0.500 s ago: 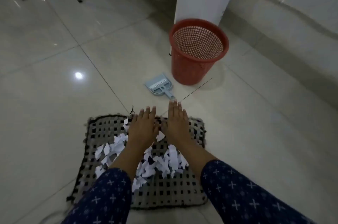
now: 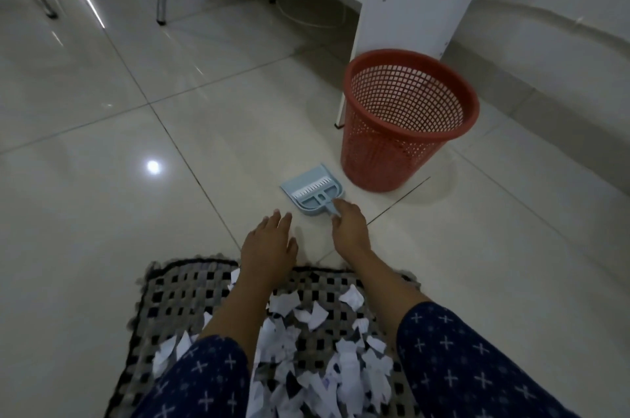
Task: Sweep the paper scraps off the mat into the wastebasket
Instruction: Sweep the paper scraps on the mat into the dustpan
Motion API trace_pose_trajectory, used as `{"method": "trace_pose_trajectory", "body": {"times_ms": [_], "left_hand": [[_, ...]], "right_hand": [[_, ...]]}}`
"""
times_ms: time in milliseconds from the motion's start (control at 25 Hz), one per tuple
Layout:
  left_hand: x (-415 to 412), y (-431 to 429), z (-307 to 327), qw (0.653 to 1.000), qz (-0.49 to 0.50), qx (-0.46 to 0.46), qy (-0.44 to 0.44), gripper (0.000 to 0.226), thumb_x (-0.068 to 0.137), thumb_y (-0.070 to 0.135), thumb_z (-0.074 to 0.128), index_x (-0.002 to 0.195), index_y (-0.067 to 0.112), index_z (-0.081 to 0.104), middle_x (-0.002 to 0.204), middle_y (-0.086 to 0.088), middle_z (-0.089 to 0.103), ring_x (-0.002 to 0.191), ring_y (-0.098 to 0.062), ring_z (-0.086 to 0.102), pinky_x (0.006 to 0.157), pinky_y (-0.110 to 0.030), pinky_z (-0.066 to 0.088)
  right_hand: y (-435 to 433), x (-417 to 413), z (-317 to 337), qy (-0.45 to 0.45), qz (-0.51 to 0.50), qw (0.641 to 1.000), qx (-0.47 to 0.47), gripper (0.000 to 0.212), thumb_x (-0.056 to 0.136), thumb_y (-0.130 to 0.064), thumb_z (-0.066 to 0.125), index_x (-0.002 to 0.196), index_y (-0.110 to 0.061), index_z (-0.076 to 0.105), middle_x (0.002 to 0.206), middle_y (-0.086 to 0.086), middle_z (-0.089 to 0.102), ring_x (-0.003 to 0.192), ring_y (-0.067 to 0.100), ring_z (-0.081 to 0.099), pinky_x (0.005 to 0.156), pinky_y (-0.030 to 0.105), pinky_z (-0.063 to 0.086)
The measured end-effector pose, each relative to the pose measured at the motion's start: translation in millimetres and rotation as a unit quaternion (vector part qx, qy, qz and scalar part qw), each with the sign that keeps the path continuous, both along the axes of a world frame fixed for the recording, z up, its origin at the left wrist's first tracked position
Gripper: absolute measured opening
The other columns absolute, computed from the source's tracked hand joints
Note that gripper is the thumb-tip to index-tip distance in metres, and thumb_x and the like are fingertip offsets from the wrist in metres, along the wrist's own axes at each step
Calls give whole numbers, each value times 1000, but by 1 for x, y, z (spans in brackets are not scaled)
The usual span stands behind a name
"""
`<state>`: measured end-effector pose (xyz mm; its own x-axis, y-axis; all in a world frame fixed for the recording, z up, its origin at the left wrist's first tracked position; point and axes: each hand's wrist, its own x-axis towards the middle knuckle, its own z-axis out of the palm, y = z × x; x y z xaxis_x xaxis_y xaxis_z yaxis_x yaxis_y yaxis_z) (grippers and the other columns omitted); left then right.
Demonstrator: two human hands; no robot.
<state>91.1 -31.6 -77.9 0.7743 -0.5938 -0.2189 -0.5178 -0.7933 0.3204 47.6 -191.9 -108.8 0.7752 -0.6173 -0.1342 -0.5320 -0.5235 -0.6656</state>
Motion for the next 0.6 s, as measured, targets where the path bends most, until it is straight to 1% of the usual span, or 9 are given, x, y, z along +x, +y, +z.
{"method": "trace_pose_trajectory", "body": {"times_ms": [120,200,280,360,440,480,520,560,600], "left_hand": [[6,4,-4,998,22,-33,38,57,98,31,35,150,15,17,158,-10,17,140,-27,28,108,-37,29],[3,2,-2,995,36,-66,69,57,98,30,35,149,12,19,157,-11,20,139,-27,29,108,-36,28],[-2,3,2,988,70,-101,92,56,99,31,36,148,9,22,154,-12,27,137,-27,32,108,-34,28],[-2,5,4,978,108,-114,134,54,98,32,38,145,5,30,149,-15,37,134,-27,37,106,-31,30],[-2,4,10,958,153,-153,190,46,96,31,44,128,-1,52,131,-20,55,120,-29,51,101,-32,37],[-1,2,15,931,203,-201,227,38,94,30,48,109,-1,63,111,-21,64,105,-29,58,97,-34,44],[-1,1,23,881,272,-263,283,31,93,28,51,91,0,65,91,-18,65,91,-28,60,90,-38,49],[-4,1,35,811,339,-321,351,27,92,26,53,85,2,64,84,-15,62,84,-28,59,82,-39,52],[-7,1,45,737,381,-365,423,26,93,25,52,90,2,63,85,-13,61,83,-28,59,75,-37,53]], "right_hand": [[-3,5,-4,-41,-71,995,55,24,89,0,53,112,-1,60,101,24,67,85,31,63,70,23,48],[3,8,3,-61,-129,977,160,13,87,1,58,99,0,61,90,26,67,60,23,60,50,20,53],[12,12,14,-83,-162,956,231,10,85,3,59,86,-7,58,96,30,66,55,19,57,38,12,47],[19,16,28,-112,-175,943,260,17,84,5,60,80,-11,56,101,30,66,58,22,59,38,11,46],[28,18,46,-135,-180,932,285,16,82,7,61,79,-8,57,107,28,65,69,28,63,40,12,50],[33,18,54,-142,-177,926,302,16,82,8,61,78,-7,58,109,27,64,76,30,64,42,13,52],[39,18,62,-146,-170,921,320,17,81,8,62,75,-8,58,110,26,64,80,29,64,44,14,53],[48,15,71,-148,-165,915,337,20,81,9,63,72,-8,58,108,25,64,79,28,64,46,16,55],[57,13,78,-145,-162,911,352,22,80,8,64,68,-9,58,103,24,64,76,27,64,50,19,57]]}}
